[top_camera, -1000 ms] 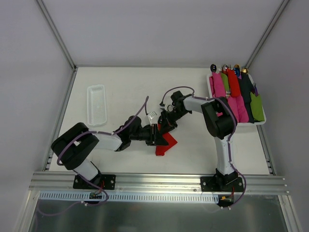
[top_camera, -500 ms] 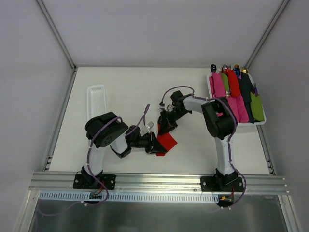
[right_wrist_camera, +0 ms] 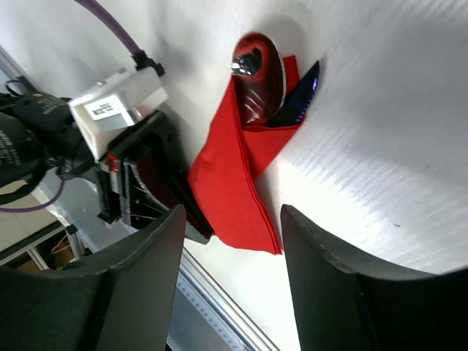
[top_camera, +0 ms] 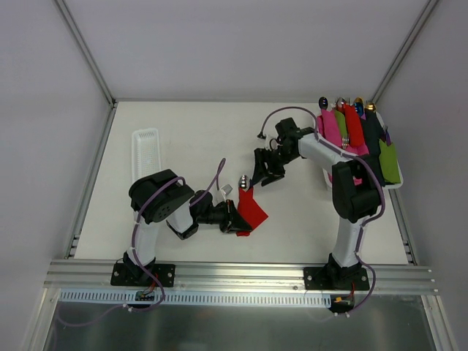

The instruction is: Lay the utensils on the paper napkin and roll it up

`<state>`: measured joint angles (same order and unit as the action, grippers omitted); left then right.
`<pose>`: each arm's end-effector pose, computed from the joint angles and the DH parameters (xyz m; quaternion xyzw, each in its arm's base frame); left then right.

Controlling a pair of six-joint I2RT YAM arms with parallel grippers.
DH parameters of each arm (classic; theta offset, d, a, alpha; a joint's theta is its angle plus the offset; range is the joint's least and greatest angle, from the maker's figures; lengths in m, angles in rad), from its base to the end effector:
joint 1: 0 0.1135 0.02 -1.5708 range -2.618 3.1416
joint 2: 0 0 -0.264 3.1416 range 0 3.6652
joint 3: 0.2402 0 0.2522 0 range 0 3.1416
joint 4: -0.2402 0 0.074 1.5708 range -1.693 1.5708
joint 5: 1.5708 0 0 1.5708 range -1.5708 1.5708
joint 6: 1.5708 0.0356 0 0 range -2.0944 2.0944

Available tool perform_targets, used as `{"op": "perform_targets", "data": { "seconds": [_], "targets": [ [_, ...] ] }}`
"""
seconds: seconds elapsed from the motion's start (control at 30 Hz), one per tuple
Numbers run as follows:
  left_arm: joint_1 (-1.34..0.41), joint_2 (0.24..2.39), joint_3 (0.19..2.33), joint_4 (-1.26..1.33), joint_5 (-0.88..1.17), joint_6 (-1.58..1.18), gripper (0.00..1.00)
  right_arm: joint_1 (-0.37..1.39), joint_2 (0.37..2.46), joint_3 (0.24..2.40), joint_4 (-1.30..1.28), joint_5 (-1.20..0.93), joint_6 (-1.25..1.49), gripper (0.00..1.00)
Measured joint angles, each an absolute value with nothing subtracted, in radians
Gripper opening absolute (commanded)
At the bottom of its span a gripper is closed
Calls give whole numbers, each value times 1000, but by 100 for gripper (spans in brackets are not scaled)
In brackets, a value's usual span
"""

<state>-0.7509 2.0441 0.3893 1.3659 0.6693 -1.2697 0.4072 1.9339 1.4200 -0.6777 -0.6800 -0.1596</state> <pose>0.1876 -0.2053 0.0703 -0.0044 0.7821 -0.6183 0.0773 0.3531 0.1767 0.1977 -0.3192 0.8714 0.3469 0.1359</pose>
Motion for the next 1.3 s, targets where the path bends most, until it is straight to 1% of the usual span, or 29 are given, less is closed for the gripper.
{"op": "perform_targets", "data": {
  "seconds": [0.37,0.57,0.6,0.67,0.7,0.77,0.8,0.83,0.87,0.97,1.0,1.1,1.27,1.3],
  "targets": [
    [-751,2048,389,1372,669,-1270,11,530,2005,1420,-704,-554,-185,59],
    [-751,2048,389,1372,669,-1270,11,545,2061,1434,-712,-543,-176,53],
    [-751,2048,389,1372,669,-1270,11,546,2063,1437,-713,-542,-176,50],
    [-751,2048,389,1372,669,-1269,11,547,2068,1439,-712,-538,-176,47],
    [-751,2048,389,1372,669,-1269,11,547,2070,1439,-712,-538,-176,43],
    [-751,2048,389,1372,669,-1269,11,550,2075,1440,-709,-536,-175,38],
    [-751,2048,389,1372,669,-1270,11,551,2079,1440,-709,-538,-173,33],
    [-751,2048,389,1372,669,-1269,11,552,2083,1441,-707,-538,-172,30],
    [-751,2048,389,1372,669,-1269,11,552,2090,1443,-708,-541,-169,24],
    [-751,2048,387,1373,669,-1269,11,549,2101,1445,-706,-550,-164,15],
    [-751,2048,387,1373,669,-1269,11,547,2106,1447,-707,-556,-162,10],
    [-751,2047,384,1373,669,-1269,11,540,2117,1448,-703,-583,-157,0],
    [-751,2044,381,1373,667,-1269,13,517,2123,1431,-681,-643,-158,0],
    [-751,2040,377,1373,665,-1269,18,509,2123,1420,-668,-665,-158,0]
  ]
}}
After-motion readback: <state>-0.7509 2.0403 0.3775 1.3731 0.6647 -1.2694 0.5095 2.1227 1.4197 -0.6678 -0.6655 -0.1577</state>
